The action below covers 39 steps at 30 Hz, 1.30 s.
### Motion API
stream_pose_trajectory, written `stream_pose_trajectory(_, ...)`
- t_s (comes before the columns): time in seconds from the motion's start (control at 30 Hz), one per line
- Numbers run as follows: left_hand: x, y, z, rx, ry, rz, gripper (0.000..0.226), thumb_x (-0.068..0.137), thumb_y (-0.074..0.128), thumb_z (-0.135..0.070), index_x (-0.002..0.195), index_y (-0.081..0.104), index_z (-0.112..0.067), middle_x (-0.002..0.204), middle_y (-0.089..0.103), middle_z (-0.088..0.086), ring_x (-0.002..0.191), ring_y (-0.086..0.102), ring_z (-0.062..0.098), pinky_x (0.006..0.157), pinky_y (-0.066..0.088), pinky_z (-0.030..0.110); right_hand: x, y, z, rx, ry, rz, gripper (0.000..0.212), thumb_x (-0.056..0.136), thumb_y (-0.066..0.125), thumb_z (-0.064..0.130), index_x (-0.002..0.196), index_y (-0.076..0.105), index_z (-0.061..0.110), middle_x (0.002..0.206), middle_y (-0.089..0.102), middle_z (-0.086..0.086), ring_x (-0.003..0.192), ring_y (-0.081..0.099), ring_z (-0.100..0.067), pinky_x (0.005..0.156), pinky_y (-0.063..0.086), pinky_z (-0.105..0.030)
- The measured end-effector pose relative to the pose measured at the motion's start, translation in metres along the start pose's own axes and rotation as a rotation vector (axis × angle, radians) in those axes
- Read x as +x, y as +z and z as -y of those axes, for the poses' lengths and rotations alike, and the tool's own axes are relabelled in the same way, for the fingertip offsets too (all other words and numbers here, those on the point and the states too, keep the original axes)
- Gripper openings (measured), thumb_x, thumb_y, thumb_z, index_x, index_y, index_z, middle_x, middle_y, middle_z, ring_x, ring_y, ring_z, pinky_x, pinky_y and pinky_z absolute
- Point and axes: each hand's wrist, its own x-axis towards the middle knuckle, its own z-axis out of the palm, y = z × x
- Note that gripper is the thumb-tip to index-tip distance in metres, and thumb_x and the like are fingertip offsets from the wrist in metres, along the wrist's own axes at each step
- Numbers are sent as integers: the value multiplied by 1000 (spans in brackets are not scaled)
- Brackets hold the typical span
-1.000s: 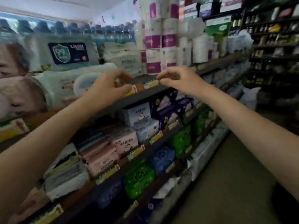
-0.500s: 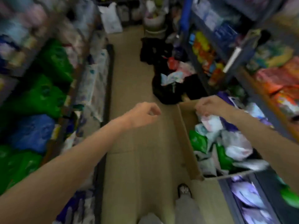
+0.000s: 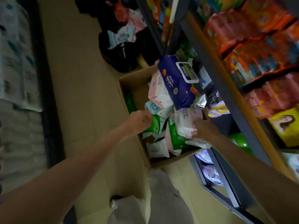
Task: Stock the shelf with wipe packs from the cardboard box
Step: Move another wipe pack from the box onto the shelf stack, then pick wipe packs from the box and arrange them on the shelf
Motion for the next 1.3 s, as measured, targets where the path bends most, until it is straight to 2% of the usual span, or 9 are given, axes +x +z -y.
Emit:
stream_pose_trajectory(0.33, 28, 11, -15, 89, -91, 33, 23, 92, 47, -8, 108, 64, -5, 114, 65, 11, 104, 62, 24, 80, 44, 21, 24, 18, 2, -426, -311, -58, 52, 83, 60, 42, 122, 46, 10, 121, 49, -9, 110, 51, -28, 88, 39, -35)
stream_pose_trajectory(0.47, 26, 27, -23, 154, -68, 85, 25, 92, 46, -8, 110, 63, -5, 115, 64, 11, 106, 60, 23, 87, 46, 26, 14, 18, 20, -513, -377, -184, 21, 77, 70, 22, 93, 69, 9, 94, 67, -11, 86, 65, -28, 80, 48, -36)
stream_pose_trajectory(0.53, 24, 31, -26, 197, -26, 111, 25, 91, 46, -7, 111, 62, -5, 116, 64, 11, 106, 60, 23, 88, 47, 28, 8, 18, 26, -495, -372, -79, 21, 87, 57, 12, 107, 64, 9, 107, 65, -10, 100, 62, -29, 88, 44, -37)
stream_pose_trajectory(0.67, 20, 30, -28, 285, -16, 92, 28, 93, 44, -10, 117, 57, -8, 121, 60, 12, 109, 57, 24, 82, 44, 24, 1, -18, 31, -274, -390, -19, 23, 87, 48, 7, 108, 59, 5, 116, 59, -14, 107, 57, -31, 81, 43, -34)
stream_pose_trajectory(0.73, 12, 22, -30, 279, -29, 92, 38, 91, 50, -13, 128, 47, -11, 129, 54, 10, 114, 54, 24, 83, 43, 25, -2, -55, 37, -180, -438, -20, 11, 81, 49, 3, 81, 60, 5, 94, 61, -16, 92, 59, -32, 69, 41, -32)
stream_pose_trajectory(0.83, -11, 1, -33, 221, -35, 163, 72, 84, 65, -20, 143, 24, -19, 142, 38, 4, 125, 46, 22, 94, 41, 27, -10, -108, 49, -69, -496, 76, 31, 75, 52, 2, 49, 36, 10, 56, 40, -7, 61, 47, -25, 57, 33, -32)
stream_pose_trajectory(1.03, -72, -50, -26, -6, 30, 237, 113, 69, 80, -23, 147, -2, -27, 148, 22, -9, 138, 25, 13, 105, 26, 20, -76, -188, 113, 493, -544, 203, 35, 81, 59, 1, 50, 47, 12, 51, 37, -2, 43, 34, -6, 47, 27, -19)
stream_pose_trajectory(1.2, -143, -113, -1, -136, 195, -96, 119, 57, 88, -14, 138, 2, -32, 138, 19, -20, 132, 22, -1, 103, 26, 4, -131, -228, 203, 801, -597, 138, 40, 79, 56, 0, 47, 37, 13, 46, 28, -1, 40, 20, -11, 40, 14, -21)
stream_pose_trajectory(1.3, -197, -155, 22, 75, 286, -383, 129, 51, 90, -35, 146, 3, -27, 153, 13, -9, 142, 17, 9, 117, 24, 37, -173, -250, 264, 821, -687, 60, 38, 80, 57, 0, 48, 41, 13, 44, 32, 0, 38, 23, -9, 37, 16, -19)
